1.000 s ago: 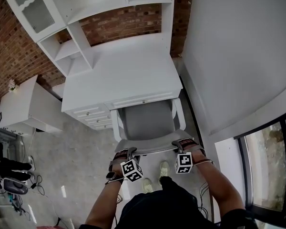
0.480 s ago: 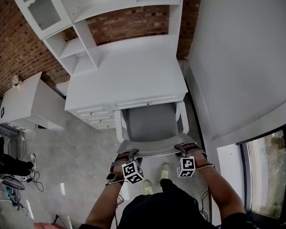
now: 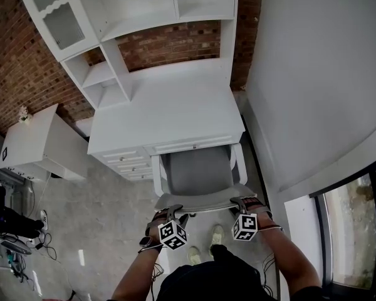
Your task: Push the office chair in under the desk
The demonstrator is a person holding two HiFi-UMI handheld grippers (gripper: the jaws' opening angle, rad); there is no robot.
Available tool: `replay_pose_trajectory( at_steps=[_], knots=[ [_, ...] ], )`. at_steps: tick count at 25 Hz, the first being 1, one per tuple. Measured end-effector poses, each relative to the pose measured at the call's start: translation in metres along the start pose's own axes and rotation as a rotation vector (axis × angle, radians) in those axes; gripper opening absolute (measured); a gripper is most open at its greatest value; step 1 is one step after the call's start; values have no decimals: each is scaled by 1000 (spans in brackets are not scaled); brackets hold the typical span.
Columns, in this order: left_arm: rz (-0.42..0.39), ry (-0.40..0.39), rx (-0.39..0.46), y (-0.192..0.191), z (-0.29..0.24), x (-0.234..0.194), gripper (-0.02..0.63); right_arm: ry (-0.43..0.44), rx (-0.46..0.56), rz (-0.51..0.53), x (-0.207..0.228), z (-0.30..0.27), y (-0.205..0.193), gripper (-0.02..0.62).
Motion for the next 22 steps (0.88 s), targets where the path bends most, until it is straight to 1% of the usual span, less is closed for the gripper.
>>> replay_pose_trajectory(
  at_steps=[2, 6, 10, 11, 14, 19, 22],
  knots=[
    [30, -19, 22, 4, 6, 2, 156, -6, -3, -43, 0, 6, 1, 124],
    [132, -65, 84, 16, 22, 3, 145, -32, 2, -124, 3, 23, 5, 123],
    [215, -87, 149, 31, 35, -3, 127, -85, 19, -227, 12, 43, 7, 92],
    [241, -96, 164, 33, 37, -3, 120, -106, 24, -260, 15, 48, 7, 69],
    [341, -126, 208, 37, 44, -4, 98, -156, 41, -350, 25, 64, 12, 46],
    [540, -173, 313, 52, 56, -12, 61, -232, 72, -482, 49, 84, 18, 38],
    [624, -194, 366, 64, 69, -18, 52, -274, 99, -583, 60, 98, 23, 37]
  ],
)
Point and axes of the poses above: the fingertips, and each gripper's own axes: z backward along the fingers, x to its right, y out of its top, the point moved 2 cm from there along z, backward along the fingers, and after that the axes turned 15 degrees about z, right-handed, at the moved point
